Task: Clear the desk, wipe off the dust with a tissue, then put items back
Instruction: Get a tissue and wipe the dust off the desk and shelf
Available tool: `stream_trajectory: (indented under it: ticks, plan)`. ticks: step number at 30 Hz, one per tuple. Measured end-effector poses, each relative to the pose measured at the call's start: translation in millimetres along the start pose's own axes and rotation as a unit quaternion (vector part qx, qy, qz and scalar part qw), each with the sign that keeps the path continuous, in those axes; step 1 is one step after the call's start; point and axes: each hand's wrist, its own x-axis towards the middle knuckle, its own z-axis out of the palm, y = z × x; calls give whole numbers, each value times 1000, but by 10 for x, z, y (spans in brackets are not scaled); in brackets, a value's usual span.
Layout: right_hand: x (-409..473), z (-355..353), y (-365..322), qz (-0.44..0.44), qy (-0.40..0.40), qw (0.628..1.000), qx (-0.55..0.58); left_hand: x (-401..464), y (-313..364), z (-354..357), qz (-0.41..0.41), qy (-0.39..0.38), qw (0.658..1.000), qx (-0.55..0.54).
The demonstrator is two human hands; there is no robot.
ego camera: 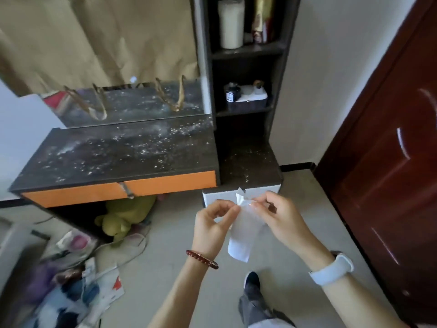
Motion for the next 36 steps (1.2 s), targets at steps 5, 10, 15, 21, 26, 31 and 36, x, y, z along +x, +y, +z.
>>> stream_trajectory:
  ticks: [5,10,15,21,26,31,36]
  plan:
    - [637,474,-89,-47,-68,997,4,393,9,-473,7,93,995,36]
    - [1417,863,-89,-175,-111,973,-98,1034,29,-804,-183,93,978,-47]
    - [2128,1093,-94,-172,-141,973,-66,1738,52,-1037,-249,81,939,-223]
    - [2564,1327,-65,-190,-167,967,-25,2168,-27,-1206,-242,149,923,-258]
    - [2725,1455,-103,-232,-199,952,-3,2357,-52,-1392,-216,164,930,-247]
    - [2957,1591,-232,-187,-105,976,33,2537,5,-1643,-173,121,946,-245]
    - [3099,1763,-420,-182,-67,981,0,2718,164,-1846,-134,103,960,-223]
